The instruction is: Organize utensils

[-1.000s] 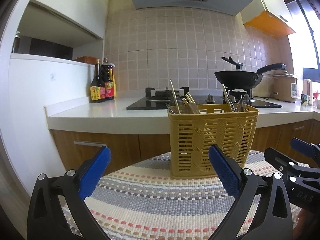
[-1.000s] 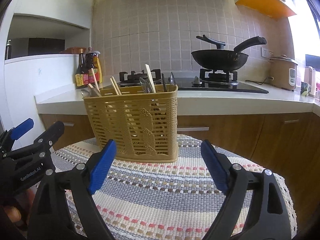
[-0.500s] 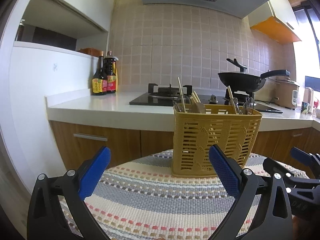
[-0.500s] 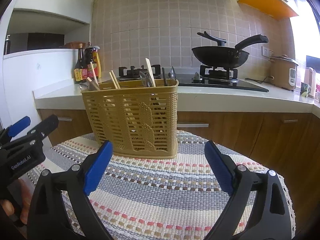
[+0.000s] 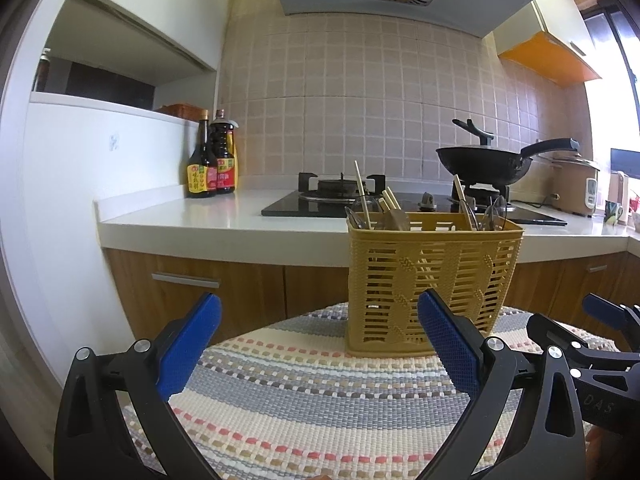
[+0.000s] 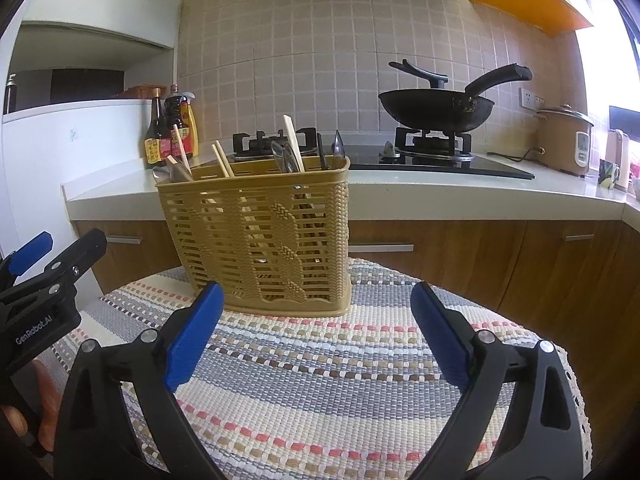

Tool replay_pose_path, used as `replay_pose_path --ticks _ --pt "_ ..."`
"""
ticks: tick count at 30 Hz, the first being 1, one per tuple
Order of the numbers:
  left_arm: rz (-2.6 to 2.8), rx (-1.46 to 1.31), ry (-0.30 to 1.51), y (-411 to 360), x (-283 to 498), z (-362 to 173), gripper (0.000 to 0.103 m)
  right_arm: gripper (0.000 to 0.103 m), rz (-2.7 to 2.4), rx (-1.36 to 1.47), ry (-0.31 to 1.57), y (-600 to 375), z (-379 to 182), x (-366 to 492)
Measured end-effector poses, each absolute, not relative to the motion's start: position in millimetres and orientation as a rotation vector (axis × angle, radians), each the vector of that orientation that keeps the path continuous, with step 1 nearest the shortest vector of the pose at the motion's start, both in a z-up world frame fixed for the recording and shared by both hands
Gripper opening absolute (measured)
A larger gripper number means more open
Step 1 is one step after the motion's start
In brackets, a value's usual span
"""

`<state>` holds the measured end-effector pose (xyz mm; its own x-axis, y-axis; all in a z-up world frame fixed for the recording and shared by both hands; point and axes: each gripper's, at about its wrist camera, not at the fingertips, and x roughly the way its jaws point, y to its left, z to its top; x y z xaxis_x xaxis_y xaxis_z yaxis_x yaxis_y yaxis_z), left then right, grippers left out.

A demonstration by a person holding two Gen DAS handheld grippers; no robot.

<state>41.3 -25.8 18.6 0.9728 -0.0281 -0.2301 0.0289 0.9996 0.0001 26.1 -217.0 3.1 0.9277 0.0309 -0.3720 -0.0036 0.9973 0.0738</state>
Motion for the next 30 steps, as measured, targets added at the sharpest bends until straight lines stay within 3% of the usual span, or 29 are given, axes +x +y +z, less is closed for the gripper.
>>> replay_pose_path --ticks 30 --pt "-0.031 0.034 0.238 -28.9 42.1 17.8 0.095 0.092 0.001 0.079 0.385 -216.2 2.6 26.0"
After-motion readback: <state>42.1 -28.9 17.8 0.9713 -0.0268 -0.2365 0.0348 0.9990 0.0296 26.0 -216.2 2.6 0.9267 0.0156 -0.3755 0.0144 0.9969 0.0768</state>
